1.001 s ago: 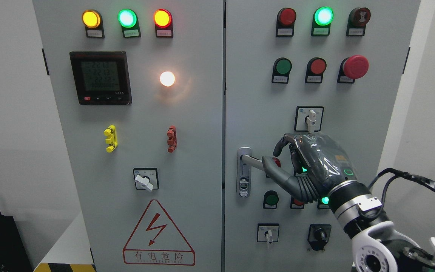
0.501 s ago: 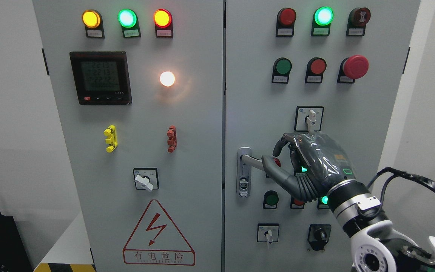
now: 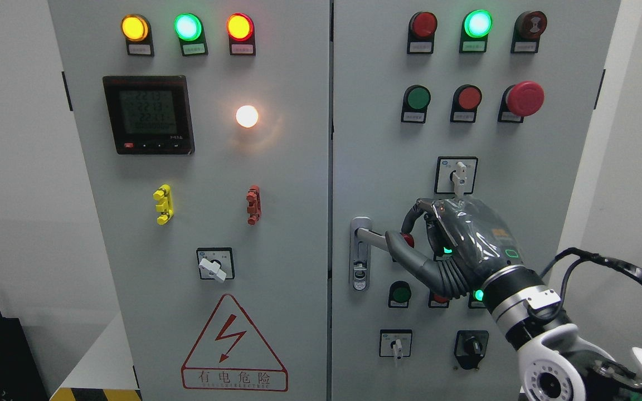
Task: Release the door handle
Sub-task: 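Hold the silver handle steady with the right hand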
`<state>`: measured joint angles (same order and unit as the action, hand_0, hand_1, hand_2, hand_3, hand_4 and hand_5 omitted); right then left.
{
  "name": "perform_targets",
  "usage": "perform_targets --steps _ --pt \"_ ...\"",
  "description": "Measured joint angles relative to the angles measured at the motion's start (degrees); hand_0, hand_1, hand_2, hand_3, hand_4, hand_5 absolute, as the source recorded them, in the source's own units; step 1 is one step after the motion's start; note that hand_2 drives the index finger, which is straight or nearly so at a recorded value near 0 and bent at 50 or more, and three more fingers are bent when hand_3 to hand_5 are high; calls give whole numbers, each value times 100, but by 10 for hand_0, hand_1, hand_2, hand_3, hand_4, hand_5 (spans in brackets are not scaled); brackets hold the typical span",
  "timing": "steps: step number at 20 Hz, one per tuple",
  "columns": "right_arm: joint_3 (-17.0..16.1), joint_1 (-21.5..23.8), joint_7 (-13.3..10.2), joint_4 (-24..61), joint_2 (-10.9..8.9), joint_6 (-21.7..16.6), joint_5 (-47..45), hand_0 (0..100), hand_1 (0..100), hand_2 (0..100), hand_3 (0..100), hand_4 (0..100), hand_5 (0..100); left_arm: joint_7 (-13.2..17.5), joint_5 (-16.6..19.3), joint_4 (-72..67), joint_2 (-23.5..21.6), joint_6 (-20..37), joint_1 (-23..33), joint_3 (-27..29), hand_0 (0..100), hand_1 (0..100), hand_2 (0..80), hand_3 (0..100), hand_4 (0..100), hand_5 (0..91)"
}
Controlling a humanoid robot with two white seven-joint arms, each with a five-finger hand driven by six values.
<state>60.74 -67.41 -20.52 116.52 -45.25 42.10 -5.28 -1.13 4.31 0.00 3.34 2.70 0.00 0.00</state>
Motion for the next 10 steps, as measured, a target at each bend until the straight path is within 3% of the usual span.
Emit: perform_targets --steps 10 --pt "-5 -20 -9 -148 14 -84 -29 444 264 502 1000 1000 1000 0 0 0 0 0 0 0 120 389 0 0 0 0"
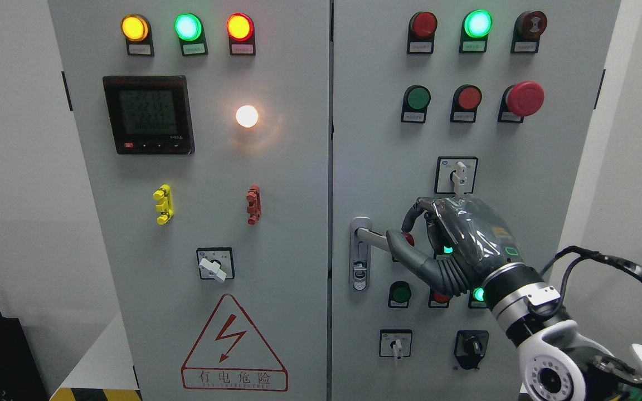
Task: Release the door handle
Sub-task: 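Hold the silver handle steady with the right hand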
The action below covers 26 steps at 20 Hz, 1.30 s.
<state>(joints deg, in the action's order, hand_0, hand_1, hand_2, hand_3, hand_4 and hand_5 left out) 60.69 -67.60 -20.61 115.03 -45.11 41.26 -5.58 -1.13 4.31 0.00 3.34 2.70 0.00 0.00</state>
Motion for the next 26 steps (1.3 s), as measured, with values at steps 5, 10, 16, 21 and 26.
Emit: perform_targets --steps 5,10,16,21,26 --pt "-2 -4 27 -56 23 -18 -3 443 267 502 1000 1000 1000 0 0 0 0 0 0 0 120 389 0 0 0 0" --pt "-3 -6 28 -94 55 -27 -4 443 270 501 1000 1000 1000 0 0 0 0 0 0 0 120 389 0 0 0 0" --pt "-5 -7 37 -130 94 -27 -5 445 276 508 1000 1000 1000 0 0 0 0 0 0 0 120 389 0 0 0 0" --pt "-6 -5 39 -157 122 -27 -9 447 278 514 1000 1000 1000 0 0 0 0 0 0 0 120 389 0 0 0 0" --pt "-6 -1 39 -179 149 -29 -10 449 281 515 1000 1000 1000 0 0 0 0 0 0 0 120 389 0 0 0 0"
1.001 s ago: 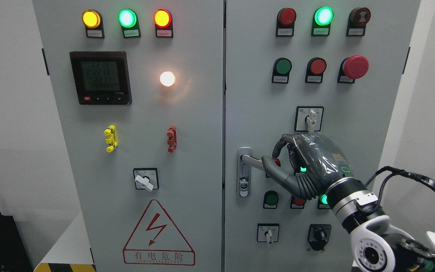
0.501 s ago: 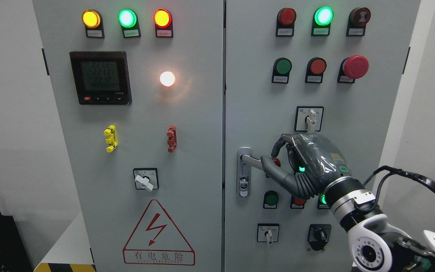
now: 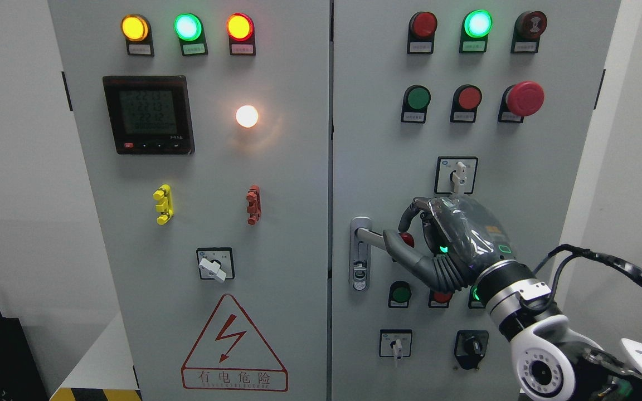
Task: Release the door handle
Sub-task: 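Hold the silver handle steady with the right hand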
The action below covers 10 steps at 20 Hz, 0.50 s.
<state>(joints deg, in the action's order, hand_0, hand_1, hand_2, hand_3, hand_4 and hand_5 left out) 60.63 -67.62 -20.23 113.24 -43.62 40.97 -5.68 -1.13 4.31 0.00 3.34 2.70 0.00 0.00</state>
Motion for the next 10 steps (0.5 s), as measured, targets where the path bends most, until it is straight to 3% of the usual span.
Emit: perform_targets --steps 10 --pt "0 6 7 -38 48 -144 -45 447 290 517 1000 1000 1000 0 0 0 0 0 0 0 120 389 0 0 0 0"
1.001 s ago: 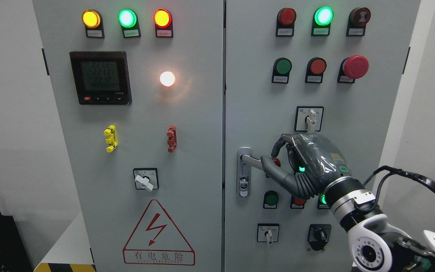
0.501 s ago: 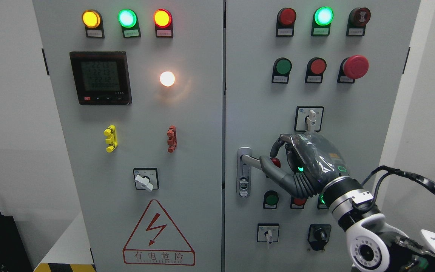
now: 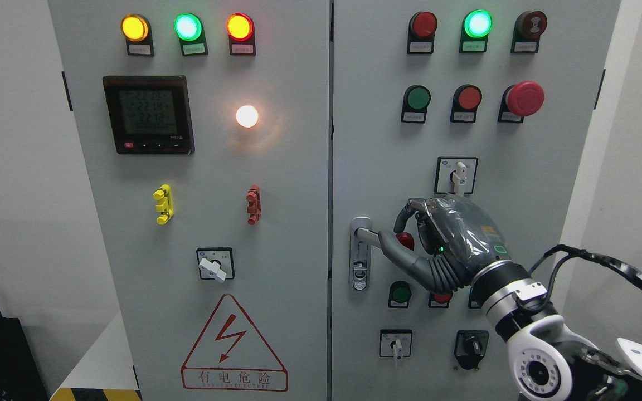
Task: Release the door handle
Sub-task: 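Hold the silver handle steady with the right hand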
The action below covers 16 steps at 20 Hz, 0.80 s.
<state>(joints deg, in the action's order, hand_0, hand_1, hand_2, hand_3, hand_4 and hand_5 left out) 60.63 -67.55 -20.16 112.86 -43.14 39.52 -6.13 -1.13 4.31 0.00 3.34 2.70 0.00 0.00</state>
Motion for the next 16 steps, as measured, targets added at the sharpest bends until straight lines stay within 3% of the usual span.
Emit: perform_targets --steps 16 --pt "-1 -9 -2 -54 26 -10 -223 436 299 510 1000 998 1000 0 0 0 0 0 0 0 120 389 0 0 0 0"
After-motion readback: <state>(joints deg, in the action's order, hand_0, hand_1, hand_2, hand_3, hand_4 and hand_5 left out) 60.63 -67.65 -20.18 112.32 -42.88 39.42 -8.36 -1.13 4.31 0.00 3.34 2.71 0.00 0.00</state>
